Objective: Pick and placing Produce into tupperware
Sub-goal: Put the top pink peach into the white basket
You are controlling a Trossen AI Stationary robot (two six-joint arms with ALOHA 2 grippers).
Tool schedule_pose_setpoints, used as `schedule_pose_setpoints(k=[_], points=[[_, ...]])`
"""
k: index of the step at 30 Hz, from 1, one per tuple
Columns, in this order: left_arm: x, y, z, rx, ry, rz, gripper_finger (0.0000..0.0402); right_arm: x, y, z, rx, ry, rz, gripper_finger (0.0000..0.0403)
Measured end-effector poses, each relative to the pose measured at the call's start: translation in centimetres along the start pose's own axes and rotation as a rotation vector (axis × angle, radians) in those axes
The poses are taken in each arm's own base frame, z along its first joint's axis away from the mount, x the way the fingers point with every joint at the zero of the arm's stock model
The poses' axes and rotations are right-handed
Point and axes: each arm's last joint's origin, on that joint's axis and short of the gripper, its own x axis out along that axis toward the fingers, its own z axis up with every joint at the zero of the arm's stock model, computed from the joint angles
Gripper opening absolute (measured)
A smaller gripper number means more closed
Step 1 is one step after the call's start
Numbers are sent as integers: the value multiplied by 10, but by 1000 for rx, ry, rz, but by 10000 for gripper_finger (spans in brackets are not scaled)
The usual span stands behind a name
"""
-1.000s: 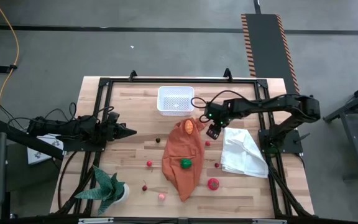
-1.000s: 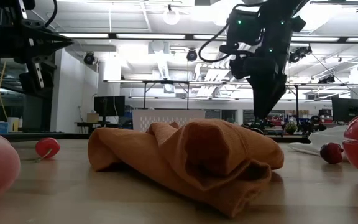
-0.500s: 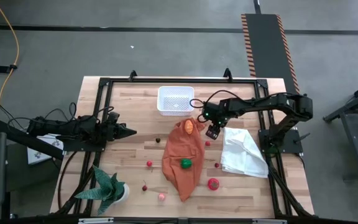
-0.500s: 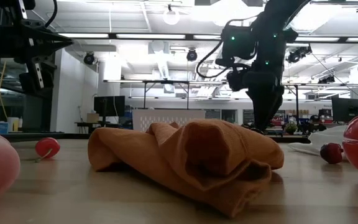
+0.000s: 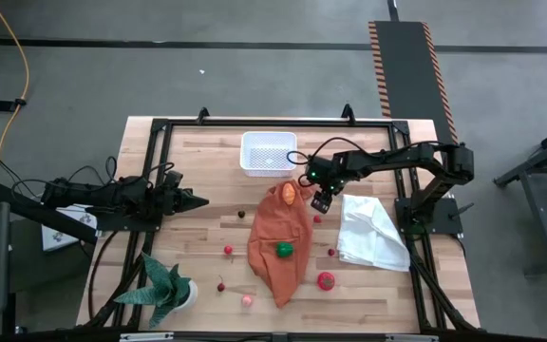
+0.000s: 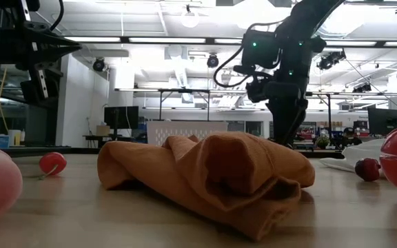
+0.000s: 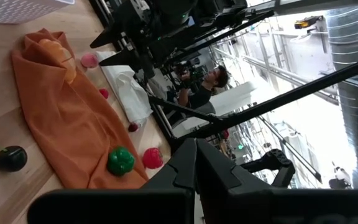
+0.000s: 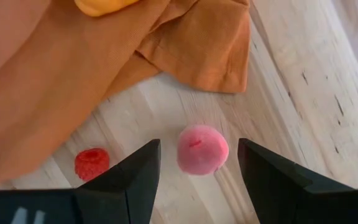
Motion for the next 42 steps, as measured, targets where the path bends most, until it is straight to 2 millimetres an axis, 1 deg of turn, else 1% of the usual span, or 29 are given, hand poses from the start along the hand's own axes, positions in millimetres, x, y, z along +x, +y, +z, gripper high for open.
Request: schedule_pose_setpoints(k=[11,19,33,42], points=[[0,0,0,0,0,0,1,-1,-11,3,23,2,16,207],[0,0,0,0,-1,0,1,0,-12,3,5,4,23,207],[0,0,0,0,-1,0,1,23,-12,0,-6,111,15,207],[0,0,0,-1,-1,0,1,24,-11,1,-3,96,22,207]])
